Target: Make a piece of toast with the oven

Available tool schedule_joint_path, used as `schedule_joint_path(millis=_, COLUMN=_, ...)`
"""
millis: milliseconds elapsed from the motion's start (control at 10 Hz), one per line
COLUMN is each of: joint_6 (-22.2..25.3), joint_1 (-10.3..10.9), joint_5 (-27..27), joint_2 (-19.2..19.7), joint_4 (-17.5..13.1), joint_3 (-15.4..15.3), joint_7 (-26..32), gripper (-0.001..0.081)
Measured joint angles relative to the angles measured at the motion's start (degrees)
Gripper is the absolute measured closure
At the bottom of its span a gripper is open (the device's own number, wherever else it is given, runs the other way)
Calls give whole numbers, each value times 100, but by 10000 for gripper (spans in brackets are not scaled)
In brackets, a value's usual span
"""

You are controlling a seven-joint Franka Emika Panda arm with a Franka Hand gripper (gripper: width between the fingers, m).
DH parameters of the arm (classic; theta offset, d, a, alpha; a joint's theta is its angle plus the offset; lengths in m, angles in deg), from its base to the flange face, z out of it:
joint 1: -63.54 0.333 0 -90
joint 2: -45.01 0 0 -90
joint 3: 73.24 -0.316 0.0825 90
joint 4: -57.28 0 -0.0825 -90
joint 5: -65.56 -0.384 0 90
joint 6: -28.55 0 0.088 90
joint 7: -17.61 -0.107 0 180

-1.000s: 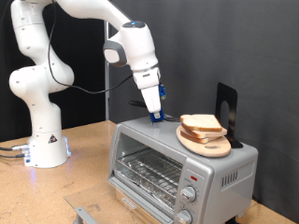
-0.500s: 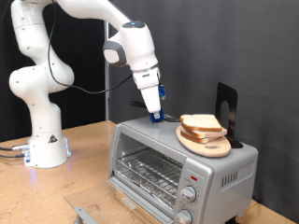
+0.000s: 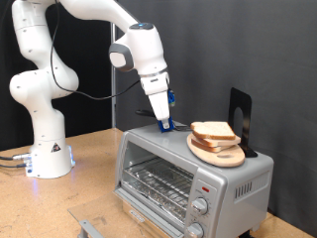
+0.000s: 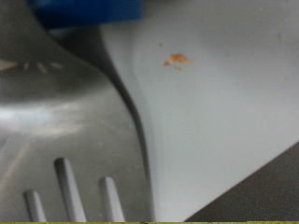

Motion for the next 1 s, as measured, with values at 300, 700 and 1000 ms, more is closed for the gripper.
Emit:
schedule_joint_path(millis=300, joint_6=-33, joint_1=-51, joint_5=109, joint_2=4, joint_4=4, joint_3=0, joint_7=-1, gripper=1)
schedule_joint_path(millis=700, joint_6=-385, joint_1=-143, joint_5=604, joint_2=59, joint_4=92, joint_3=-29, joint_7=-73, gripper=0)
schedule_joint_path(millis=1000, joint_6=-515, joint_1=-153, joint_5=664, joint_2=82, joint_4=125, joint_3=-36, joint_7=-110, gripper=0)
